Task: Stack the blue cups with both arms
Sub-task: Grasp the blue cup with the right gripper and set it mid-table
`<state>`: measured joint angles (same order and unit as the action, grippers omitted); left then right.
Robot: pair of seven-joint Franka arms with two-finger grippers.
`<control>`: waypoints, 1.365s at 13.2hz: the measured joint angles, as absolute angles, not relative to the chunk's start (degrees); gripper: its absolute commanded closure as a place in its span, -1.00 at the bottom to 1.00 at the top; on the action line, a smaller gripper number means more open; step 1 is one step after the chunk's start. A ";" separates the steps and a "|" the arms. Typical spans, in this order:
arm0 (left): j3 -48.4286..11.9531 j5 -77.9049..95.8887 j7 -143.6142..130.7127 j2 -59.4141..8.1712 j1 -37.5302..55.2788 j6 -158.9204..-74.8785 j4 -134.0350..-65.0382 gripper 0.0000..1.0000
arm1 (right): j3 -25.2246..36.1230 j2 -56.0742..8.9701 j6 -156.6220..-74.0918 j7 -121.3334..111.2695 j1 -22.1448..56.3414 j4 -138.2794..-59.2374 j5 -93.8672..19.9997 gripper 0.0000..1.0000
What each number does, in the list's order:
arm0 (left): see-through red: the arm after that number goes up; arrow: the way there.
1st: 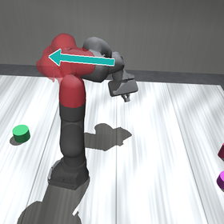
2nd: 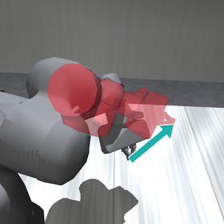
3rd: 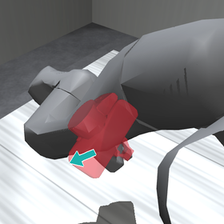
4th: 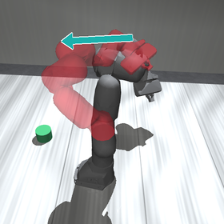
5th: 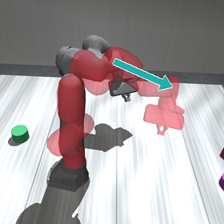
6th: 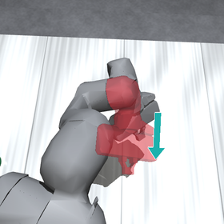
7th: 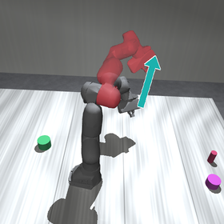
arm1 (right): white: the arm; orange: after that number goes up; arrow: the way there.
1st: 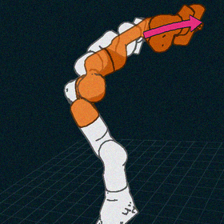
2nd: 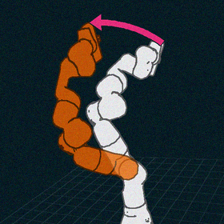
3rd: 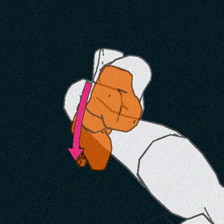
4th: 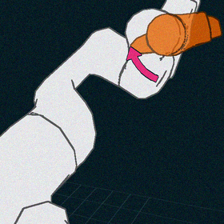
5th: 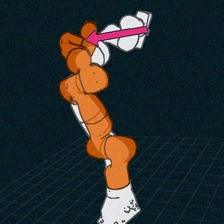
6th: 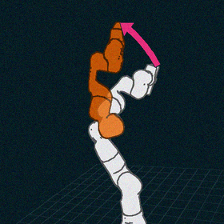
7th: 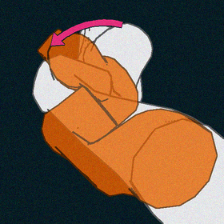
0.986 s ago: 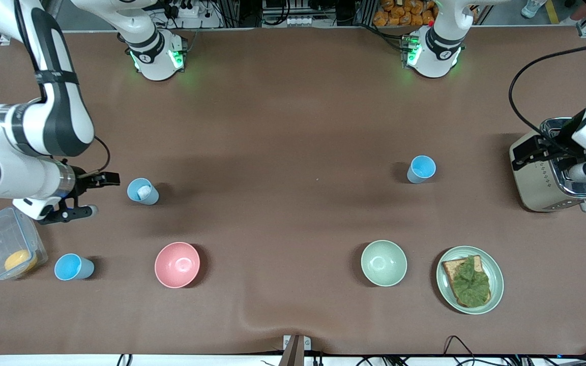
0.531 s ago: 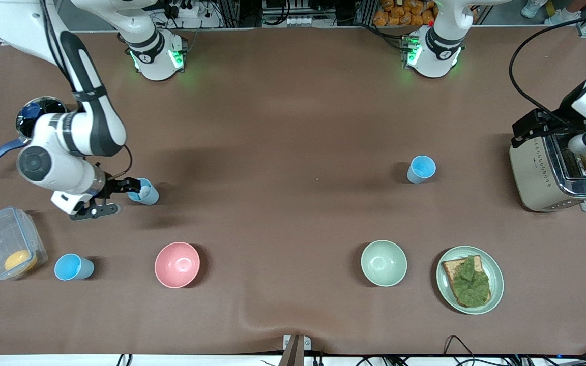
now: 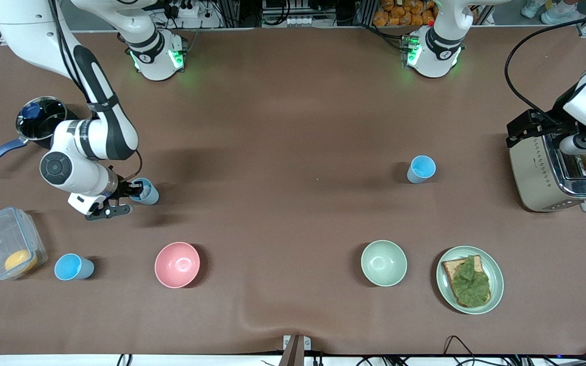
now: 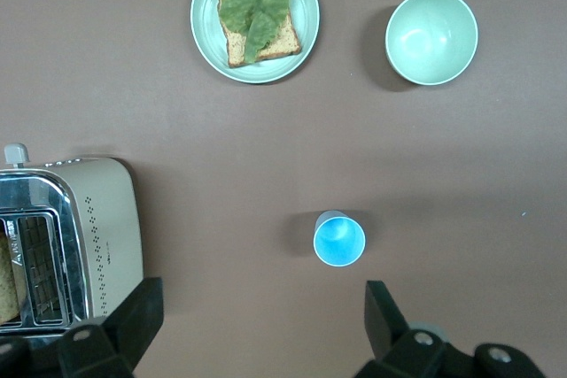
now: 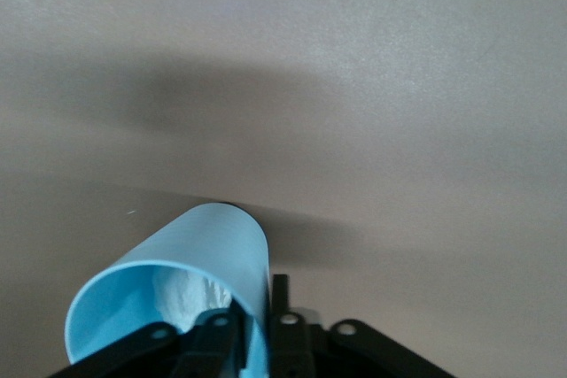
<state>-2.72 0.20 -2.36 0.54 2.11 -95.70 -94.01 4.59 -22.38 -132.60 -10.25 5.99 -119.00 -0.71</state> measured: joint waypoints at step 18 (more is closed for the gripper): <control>-2.76 0.20 -2.36 0.50 2.11 -95.71 -94.23 -1.00 | 1.85 -28.86 -138.55 36.58 42.50 -106.40 -17.16 -0.95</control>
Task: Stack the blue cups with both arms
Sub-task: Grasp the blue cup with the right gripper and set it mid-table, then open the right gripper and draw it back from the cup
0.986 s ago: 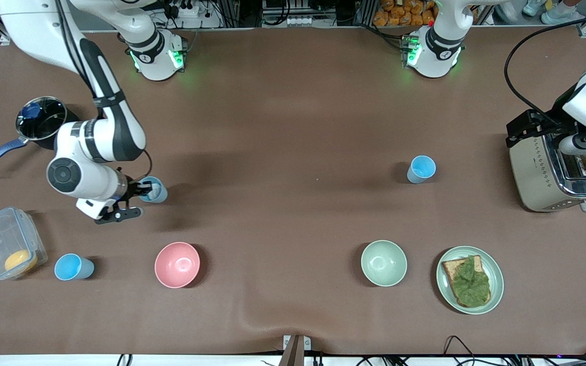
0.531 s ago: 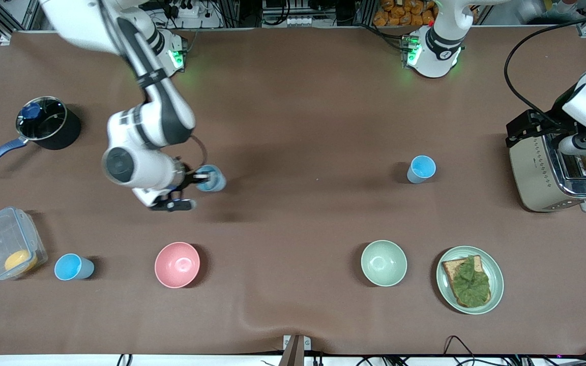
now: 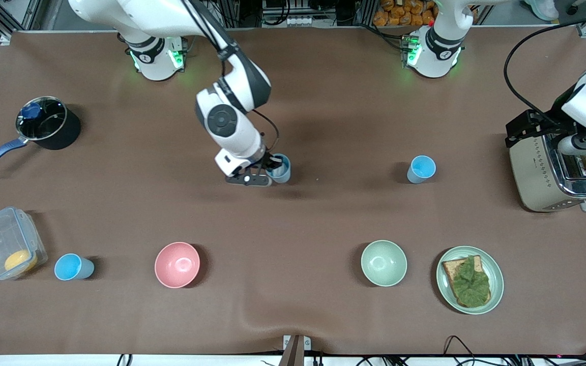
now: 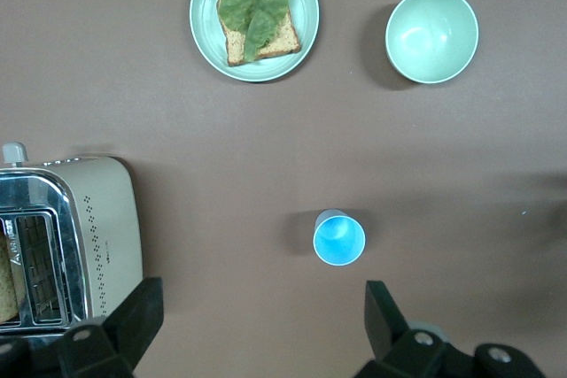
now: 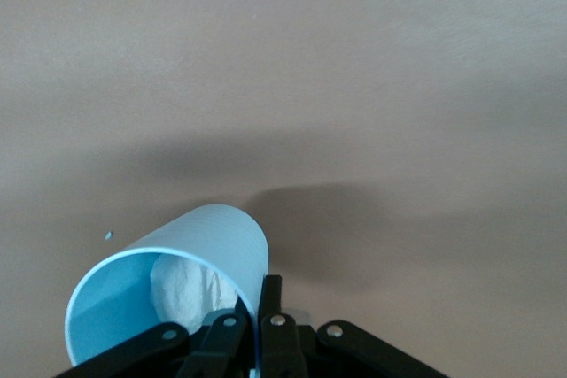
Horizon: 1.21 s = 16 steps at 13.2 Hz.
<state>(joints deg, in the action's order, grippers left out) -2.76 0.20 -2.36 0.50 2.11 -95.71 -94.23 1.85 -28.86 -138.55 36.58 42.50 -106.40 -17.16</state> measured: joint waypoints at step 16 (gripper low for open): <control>-2.39 2.89 -2.31 -0.10 1.41 -96.02 -94.17 -1.00 | 28.39 -20.01 -87.21 17.75 41.61 -83.69 -16.81 -1.00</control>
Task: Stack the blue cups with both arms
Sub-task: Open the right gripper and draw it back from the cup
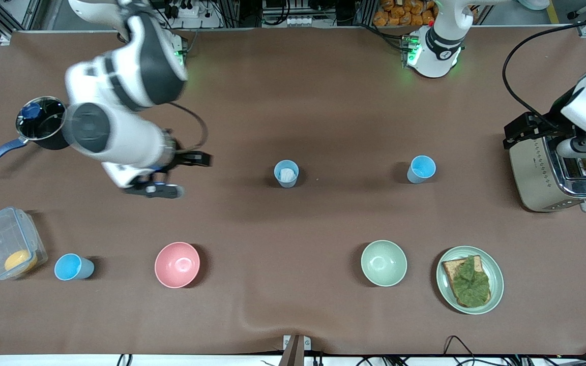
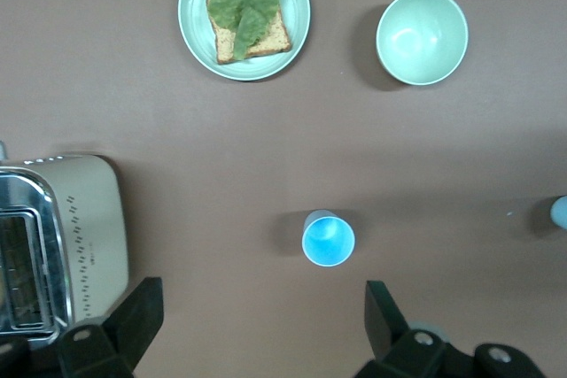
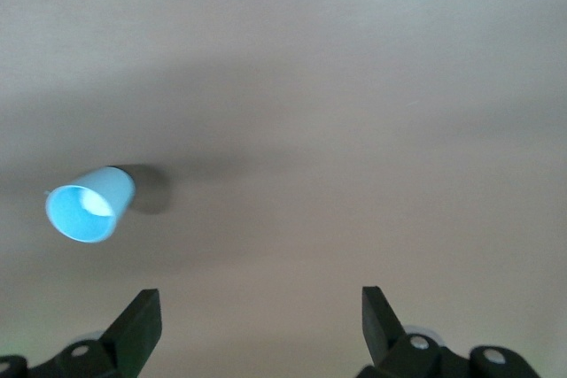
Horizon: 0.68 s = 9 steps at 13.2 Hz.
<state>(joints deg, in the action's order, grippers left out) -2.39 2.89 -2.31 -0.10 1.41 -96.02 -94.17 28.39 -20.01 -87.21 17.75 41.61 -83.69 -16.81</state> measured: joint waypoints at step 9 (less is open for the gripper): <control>-3.54 3.81 -2.14 -5.60 1.26 -96.97 -94.65 -1.00 | 38.67 -15.07 -79.01 1.83 33.19 -80.12 -15.40 -1.00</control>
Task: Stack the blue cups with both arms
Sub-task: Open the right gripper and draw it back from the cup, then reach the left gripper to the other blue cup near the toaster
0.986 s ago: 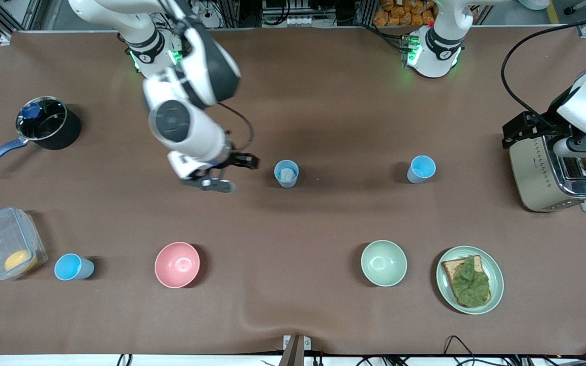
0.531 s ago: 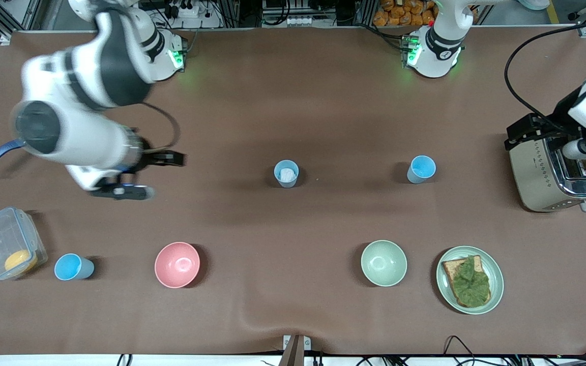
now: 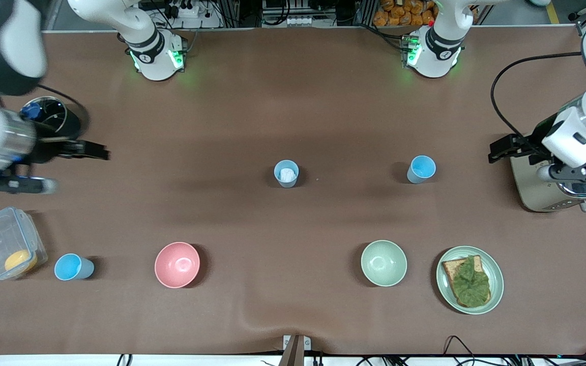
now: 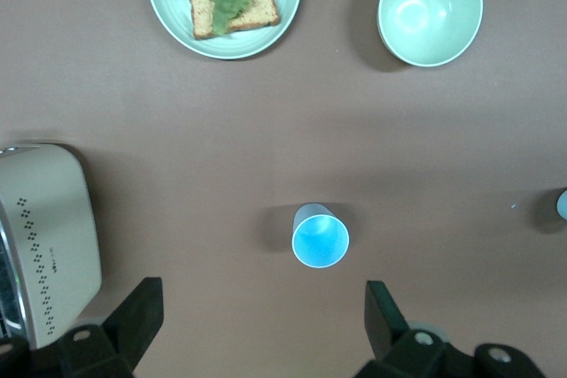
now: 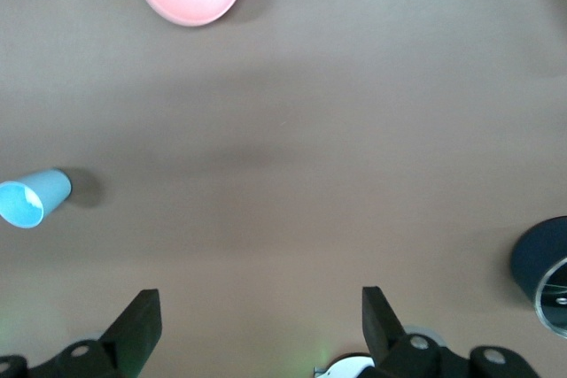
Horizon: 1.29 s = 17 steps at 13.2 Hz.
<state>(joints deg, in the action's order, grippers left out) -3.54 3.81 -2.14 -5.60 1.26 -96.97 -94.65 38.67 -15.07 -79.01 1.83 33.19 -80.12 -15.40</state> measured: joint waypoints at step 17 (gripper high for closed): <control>-11.11 3.81 -7.16 -11.41 7.01 -124.01 -118.91 -1.00 | -1.01 -1.66 -90.09 1.72 -2.08 -88.98 0.01 -1.00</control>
